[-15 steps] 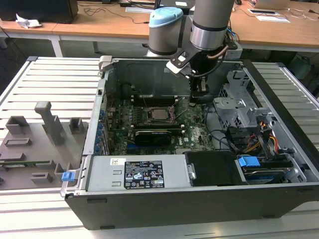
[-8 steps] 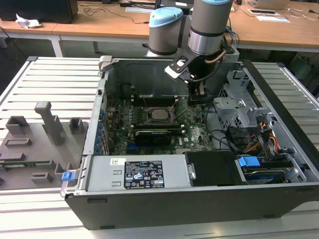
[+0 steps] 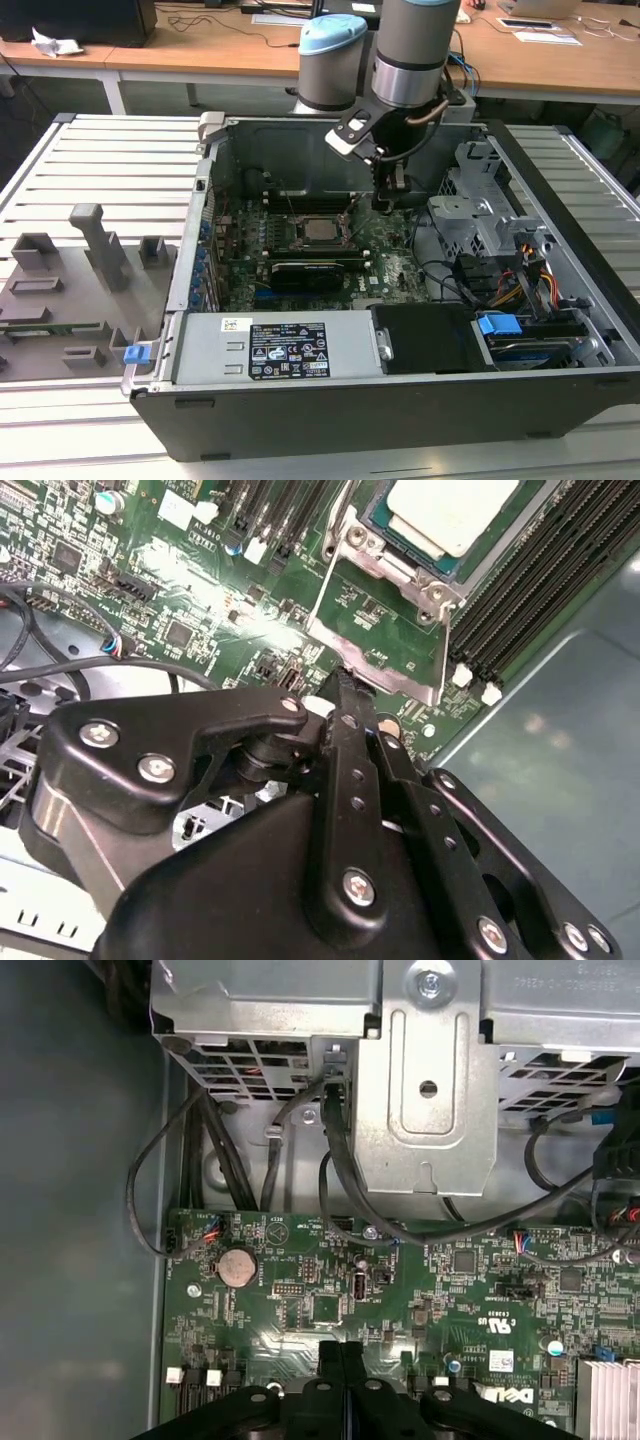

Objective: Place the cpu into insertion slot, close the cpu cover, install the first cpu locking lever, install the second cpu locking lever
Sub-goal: 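Close the cpu cover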

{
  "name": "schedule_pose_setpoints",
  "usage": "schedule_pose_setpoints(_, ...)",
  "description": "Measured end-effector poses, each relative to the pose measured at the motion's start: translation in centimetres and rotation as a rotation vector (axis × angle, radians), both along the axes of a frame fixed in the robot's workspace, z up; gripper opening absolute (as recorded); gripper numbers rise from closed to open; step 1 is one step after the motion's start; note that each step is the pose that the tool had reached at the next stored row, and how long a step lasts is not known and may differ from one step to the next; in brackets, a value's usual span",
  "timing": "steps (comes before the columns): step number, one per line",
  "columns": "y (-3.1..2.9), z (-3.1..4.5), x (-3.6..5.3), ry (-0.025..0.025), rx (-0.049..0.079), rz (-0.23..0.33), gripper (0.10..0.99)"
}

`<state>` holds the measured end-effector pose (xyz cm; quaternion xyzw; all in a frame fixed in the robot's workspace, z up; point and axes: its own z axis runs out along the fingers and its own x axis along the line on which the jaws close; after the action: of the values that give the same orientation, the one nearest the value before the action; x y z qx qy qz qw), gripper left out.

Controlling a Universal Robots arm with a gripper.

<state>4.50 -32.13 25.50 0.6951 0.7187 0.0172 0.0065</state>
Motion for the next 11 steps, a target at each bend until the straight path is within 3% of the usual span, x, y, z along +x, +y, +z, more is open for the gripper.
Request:
schedule_pose_setpoints(4,-0.01,0.00,-1.21,0.0000,0.000,0.000,0.106)
schedule_pose_setpoints(11,0.00,0.00,-1.76,0.0000,0.000,0.000,0.106)
